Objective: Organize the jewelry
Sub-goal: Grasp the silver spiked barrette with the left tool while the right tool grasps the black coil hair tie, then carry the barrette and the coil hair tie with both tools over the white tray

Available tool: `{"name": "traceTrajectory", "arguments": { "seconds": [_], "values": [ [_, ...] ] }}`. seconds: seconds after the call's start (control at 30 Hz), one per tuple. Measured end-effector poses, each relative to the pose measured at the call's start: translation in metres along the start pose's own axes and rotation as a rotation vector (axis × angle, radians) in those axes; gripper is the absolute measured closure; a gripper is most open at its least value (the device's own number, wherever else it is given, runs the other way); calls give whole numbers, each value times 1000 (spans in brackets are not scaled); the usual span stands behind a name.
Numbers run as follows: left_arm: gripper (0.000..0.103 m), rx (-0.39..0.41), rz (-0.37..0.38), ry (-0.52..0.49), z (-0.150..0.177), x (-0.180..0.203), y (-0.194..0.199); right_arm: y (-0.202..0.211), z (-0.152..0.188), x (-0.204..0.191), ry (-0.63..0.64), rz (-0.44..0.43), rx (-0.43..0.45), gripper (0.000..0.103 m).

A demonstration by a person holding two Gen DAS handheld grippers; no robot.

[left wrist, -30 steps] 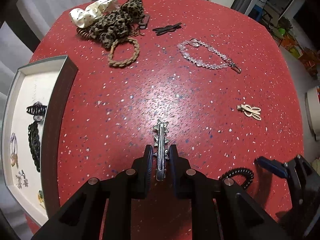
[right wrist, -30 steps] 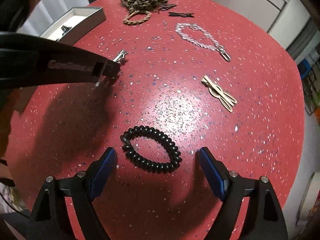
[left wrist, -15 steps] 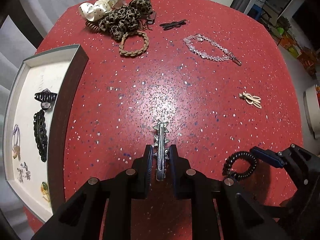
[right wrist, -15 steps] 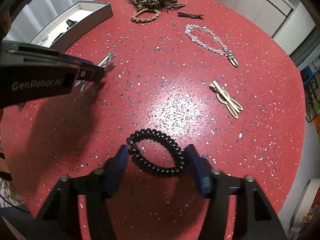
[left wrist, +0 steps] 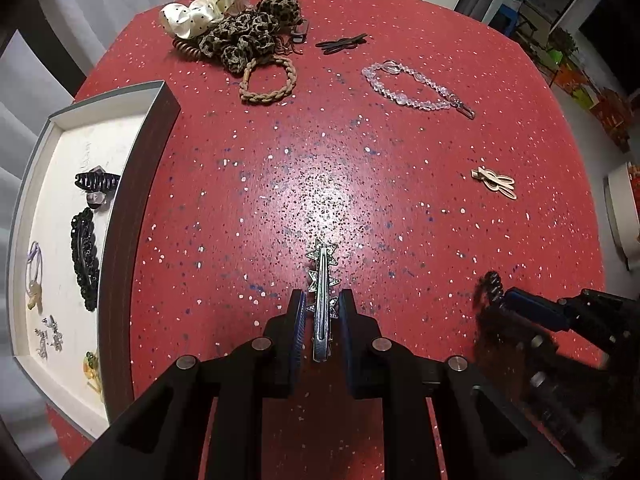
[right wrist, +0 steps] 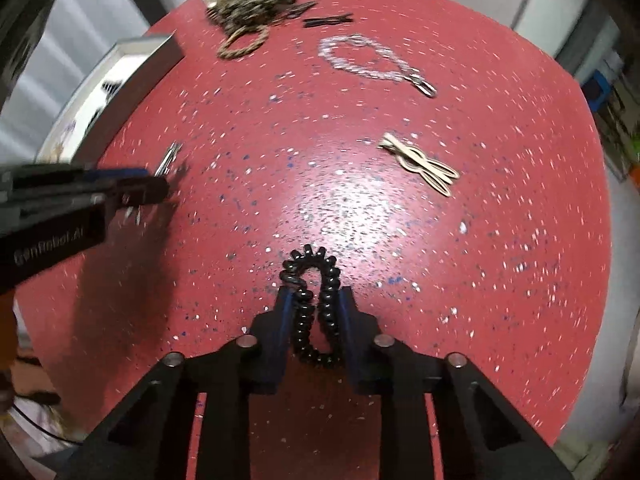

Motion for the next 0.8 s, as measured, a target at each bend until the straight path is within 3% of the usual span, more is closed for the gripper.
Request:
{"name": "traceTrajectory", "arguments": {
  "seconds": [0.07, 0.47, 0.8],
  "values": [
    [85, 1, 1, 1, 2, 3, 2, 8, -2, 8, -44, -24, 21, 92],
    [85, 1, 9, 2, 9, 2, 9, 3, 10, 26, -182, -74, -9, 92],
    [85, 11, 9, -13, 10, 5, 18, 16, 13, 25, -242, -152, 27, 92]
  ]
}}
Point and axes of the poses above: each gripper's, at about its wrist camera, not at the fingertips, and y roughly against the way its jaws point, x to its right, z to its underside, the point moved 5 cm from there along -y, roughly the way its jaws point, and after that the axes turned 12 degrees about -z, right-handed, at the moved point
